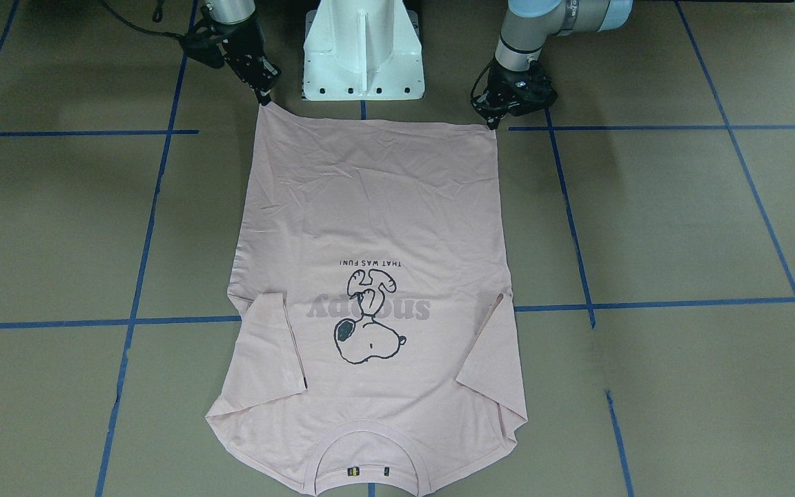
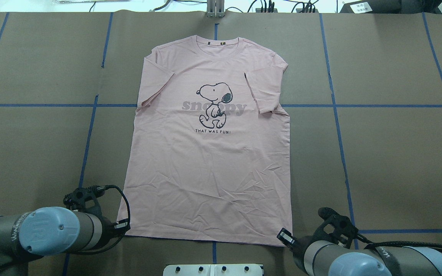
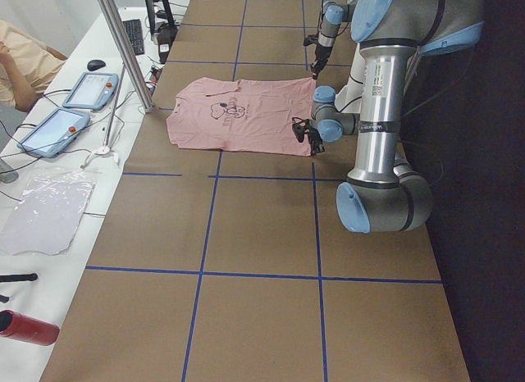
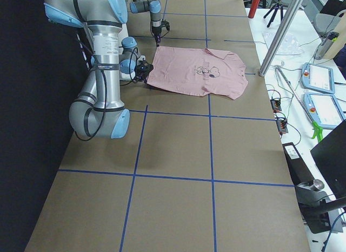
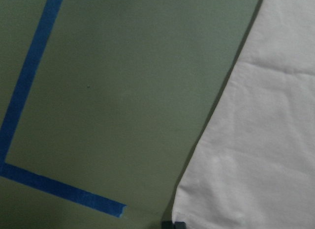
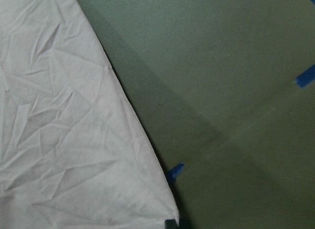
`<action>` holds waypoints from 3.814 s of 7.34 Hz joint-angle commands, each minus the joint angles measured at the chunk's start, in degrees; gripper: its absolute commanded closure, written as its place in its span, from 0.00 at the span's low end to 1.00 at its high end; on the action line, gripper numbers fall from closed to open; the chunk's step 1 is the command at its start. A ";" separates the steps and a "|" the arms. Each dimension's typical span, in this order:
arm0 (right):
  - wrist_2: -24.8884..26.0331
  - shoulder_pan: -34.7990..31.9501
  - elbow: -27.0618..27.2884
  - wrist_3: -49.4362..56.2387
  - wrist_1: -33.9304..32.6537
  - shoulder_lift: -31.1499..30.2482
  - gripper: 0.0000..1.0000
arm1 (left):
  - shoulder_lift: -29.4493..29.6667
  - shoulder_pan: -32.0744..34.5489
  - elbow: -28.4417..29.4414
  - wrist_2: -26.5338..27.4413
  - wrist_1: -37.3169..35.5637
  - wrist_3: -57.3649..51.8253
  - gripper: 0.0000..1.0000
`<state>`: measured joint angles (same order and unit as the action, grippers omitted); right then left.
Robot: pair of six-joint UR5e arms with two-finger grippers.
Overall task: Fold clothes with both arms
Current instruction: 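Grasp both hem corners nearest the robot with left and right grippers, then lift the hem with both grippers and fold it toward the collar, then release the hem at the collar and raise both grippers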
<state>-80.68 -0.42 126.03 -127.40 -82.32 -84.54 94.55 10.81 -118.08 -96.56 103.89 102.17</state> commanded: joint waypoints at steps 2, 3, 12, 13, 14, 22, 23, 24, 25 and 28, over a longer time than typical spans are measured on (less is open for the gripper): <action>-0.35 0.76 3.05 0.57 0.14 -3.06 1.00 | 0.37 -1.31 -5.28 -0.65 -0.96 3.36 1.00; -0.44 1.99 7.17 0.66 0.22 -7.01 1.00 | 0.02 -3.58 -8.53 -0.65 -2.45 3.91 1.00; -17.02 -36.43 -16.49 31.28 -0.13 18.07 1.00 | 17.68 24.91 6.10 -1.00 -9.86 -16.07 1.00; -20.54 -41.46 -18.78 35.42 -0.13 19.48 1.00 | 17.86 28.88 6.37 -1.09 -9.24 -18.73 1.00; -21.44 -43.77 -22.20 37.20 0.05 21.67 1.00 | 20.30 30.48 9.16 -1.00 -8.45 -19.02 1.00; -21.10 -46.87 -60.46 44.08 12.35 41.12 1.00 | 37.11 33.31 51.19 7.88 17.66 -20.34 1.00; -21.10 -46.87 -60.46 44.08 12.35 41.55 1.00 | 37.11 33.14 51.20 7.88 17.75 -20.69 0.90; -21.10 -46.78 -60.46 44.08 12.35 41.56 1.00 | 36.76 33.05 51.20 7.88 19.32 -20.60 0.83; -20.75 -46.87 -60.55 44.16 12.35 41.47 1.00 | 35.45 33.05 50.85 7.79 24.03 -20.43 0.81; -19.60 -46.78 -59.33 40.58 12.53 41.38 0.00 | 33.77 33.57 44.89 7.18 26.10 -20.34 0.71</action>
<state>-100.40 -47.24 65.86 -84.90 -69.90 -43.05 128.97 44.12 -70.98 -89.18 129.46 81.77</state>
